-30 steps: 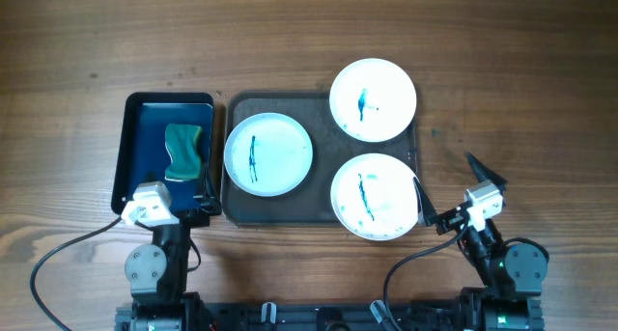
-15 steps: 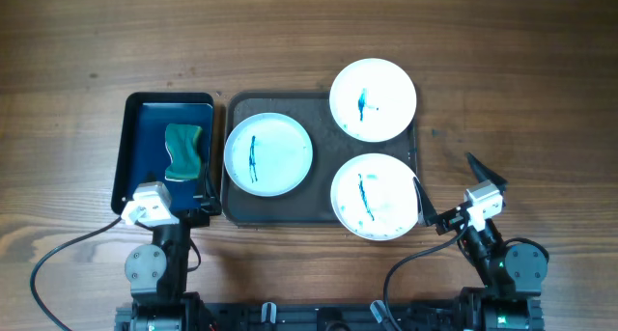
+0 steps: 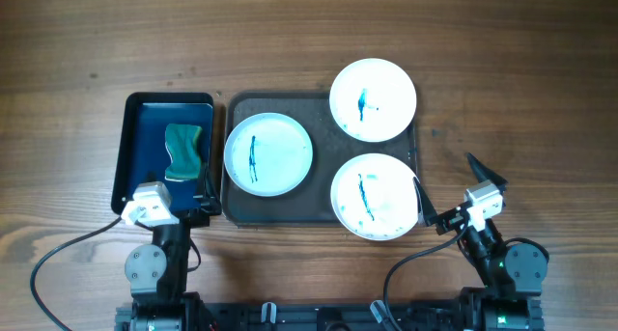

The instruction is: Clean dirty plates on tray and stack at the side

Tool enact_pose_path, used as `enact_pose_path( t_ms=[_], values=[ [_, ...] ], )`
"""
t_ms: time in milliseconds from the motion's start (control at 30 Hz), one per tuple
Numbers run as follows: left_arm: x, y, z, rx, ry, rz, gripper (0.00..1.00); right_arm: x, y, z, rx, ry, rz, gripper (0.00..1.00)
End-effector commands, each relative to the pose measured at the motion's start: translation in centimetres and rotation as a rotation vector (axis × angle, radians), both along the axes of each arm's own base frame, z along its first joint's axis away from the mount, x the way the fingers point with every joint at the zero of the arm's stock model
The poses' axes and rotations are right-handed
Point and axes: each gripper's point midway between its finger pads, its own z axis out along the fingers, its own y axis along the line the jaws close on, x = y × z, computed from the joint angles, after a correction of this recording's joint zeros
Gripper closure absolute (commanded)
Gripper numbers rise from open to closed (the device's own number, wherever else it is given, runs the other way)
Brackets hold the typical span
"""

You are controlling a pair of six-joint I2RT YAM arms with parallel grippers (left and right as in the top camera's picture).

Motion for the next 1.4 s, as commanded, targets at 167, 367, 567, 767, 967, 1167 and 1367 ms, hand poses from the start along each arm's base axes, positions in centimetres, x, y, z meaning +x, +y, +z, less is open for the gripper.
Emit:
enact_pose_path(
  t_ms=[167, 367, 567, 767, 967, 1167, 1367],
  values=[
    [0.0, -0.1, -0.2, 0.011, 0.001, -0.01, 0.0, -0.1, 0.1, 0.1, -0.008, -0.009, 0.005, 0.0],
    [0.0, -0.1, -0.2, 0.011, 0.001, -0.01, 0.0, -0.1, 0.1, 0.1, -0.008, -0.009, 0.005, 0.0],
    [0.0, -0.1, -0.2, 0.011, 0.001, -0.01, 0.0, 0.0, 0.0, 0.3, -0.033, -0.029, -0.003, 0.0],
    [0.0, 0.0, 0.0, 0.012, -0.008, -0.005, 0.0, 0.1, -0.3, 0.1, -0.167, -0.071, -0.025, 0.0],
    [0.1, 0.0, 0.6, 0.014, -0.034, -0.005, 0.0, -0.4, 0.4, 2.8, -0.169, -0.191, 0.01, 0.0],
    [-0.2, 0.7, 3.5, 0.019, -0.09, 0.04, 0.0, 0.2, -0.9, 5.9, -0.018, -0.129, -0.06, 0.0],
    [-0.1, -0.8, 8.5, 0.011, -0.021, -0.051, 0.0, 1.8, 0.1, 11.8, 0.016, 0.012, 0.014, 0.0]
  ],
)
